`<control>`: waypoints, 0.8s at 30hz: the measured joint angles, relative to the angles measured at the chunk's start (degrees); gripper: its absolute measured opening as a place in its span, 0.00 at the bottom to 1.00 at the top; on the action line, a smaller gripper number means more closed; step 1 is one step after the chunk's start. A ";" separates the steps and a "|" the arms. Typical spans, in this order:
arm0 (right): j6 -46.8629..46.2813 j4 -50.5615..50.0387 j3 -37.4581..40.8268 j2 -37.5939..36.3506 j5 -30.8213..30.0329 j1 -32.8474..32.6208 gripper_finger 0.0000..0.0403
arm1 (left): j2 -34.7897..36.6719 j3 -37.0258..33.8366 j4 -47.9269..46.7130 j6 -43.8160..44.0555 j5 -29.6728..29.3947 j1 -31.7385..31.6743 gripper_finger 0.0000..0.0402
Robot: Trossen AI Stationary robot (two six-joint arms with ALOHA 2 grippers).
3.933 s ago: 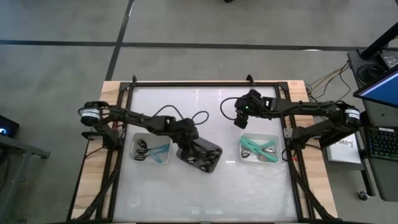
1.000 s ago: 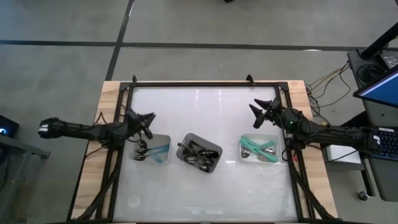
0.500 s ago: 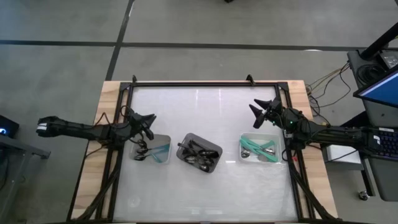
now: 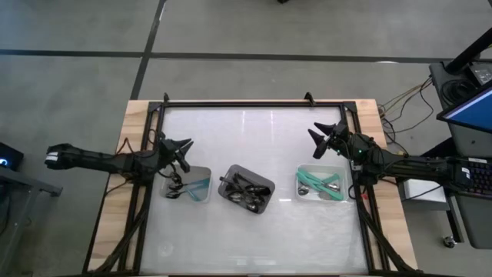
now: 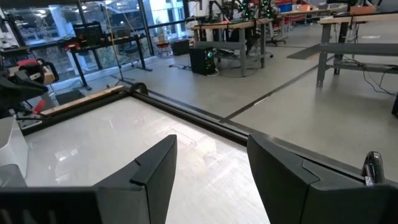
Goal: Sort silverware by color (type)
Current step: Return to Home Position
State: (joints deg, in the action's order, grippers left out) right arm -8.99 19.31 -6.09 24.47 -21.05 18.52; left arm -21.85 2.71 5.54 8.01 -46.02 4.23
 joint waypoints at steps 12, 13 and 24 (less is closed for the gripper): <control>0.00 0.02 0.00 0.00 -0.01 0.00 0.46 | -0.04 3.25 -0.13 -0.02 0.04 0.00 0.10; 0.00 0.01 0.00 0.00 0.01 0.00 0.46 | -0.01 3.29 -0.08 -0.02 0.04 0.00 0.10; 0.01 -0.59 1.79 -5.24 0.01 0.00 0.46 | 10.40 0.49 0.19 -0.01 0.06 -0.10 0.10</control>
State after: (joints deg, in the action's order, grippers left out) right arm -8.99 18.72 -4.30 19.23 -21.04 18.52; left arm -11.45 3.20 5.73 8.00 -45.95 4.13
